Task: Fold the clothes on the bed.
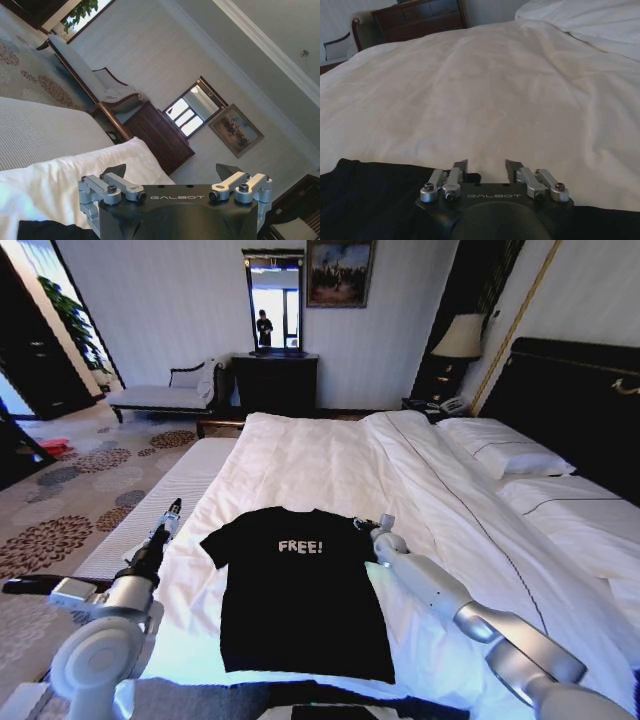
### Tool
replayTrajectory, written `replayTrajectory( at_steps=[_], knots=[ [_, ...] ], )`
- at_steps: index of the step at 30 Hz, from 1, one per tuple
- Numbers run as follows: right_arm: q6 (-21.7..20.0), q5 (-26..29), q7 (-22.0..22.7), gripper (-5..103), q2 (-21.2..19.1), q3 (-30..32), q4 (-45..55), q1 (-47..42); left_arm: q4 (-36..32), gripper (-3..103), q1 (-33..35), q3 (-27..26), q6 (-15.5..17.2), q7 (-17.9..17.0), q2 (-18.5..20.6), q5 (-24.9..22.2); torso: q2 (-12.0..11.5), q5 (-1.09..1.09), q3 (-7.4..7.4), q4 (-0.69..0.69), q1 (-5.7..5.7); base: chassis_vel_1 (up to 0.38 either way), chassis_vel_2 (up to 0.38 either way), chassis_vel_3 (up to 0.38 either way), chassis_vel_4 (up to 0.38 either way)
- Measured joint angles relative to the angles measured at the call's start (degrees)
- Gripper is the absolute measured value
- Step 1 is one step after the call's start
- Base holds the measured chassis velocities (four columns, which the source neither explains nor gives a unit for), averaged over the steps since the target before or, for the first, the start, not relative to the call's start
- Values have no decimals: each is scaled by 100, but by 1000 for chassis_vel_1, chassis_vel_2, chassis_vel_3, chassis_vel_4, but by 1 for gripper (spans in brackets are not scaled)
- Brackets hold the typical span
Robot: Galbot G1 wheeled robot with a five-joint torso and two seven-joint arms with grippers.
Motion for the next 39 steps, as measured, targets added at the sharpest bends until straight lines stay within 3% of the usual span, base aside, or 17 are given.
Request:
replayTrajectory(
  at_steps=[1, 4, 8, 9, 11, 39],
  knots=[
    [5, 0, -2, 40, -3, -1, 5, -1, 4, 100, -5, 4, 0, 0, 0, 3, 0, 0, 0, 0, 0, 0, 0, 0, 0],
    [64, -15, -42, 23, -26, -24, 39, -11, 85, 100, -75, 68, -5, 8, 2, 60, 0, 0, 0, 0, 0, 0, 0, 0, 0],
    [90, -16, -61, 18, -38, -35, 73, -13, 129, 100, -114, 95, -7, 10, 11, 73, 0, 1, 0, 0, 0, 0, 0, 0, 0],
    [101, -15, -74, 7, -51, -40, 99, -13, 153, 100, -131, 103, -8, 12, 19, 87, 0, 1, 0, 0, 0, 0, 0, 0, 0],
    [114, -12, -89, 3, -64, -45, 120, -13, 173, 100, -143, 110, -10, 14, 22, 97, 0, 0, 0, 0, 0, 0, 0, 0, 0],
    [397, -77, -205, 0, 13, -75, -159, 323, 368, 100, -314, 165, -29, 18, 101, 95, 0, 1, 0, 0, 0, 0, 0, 0, 0]
  ],
)
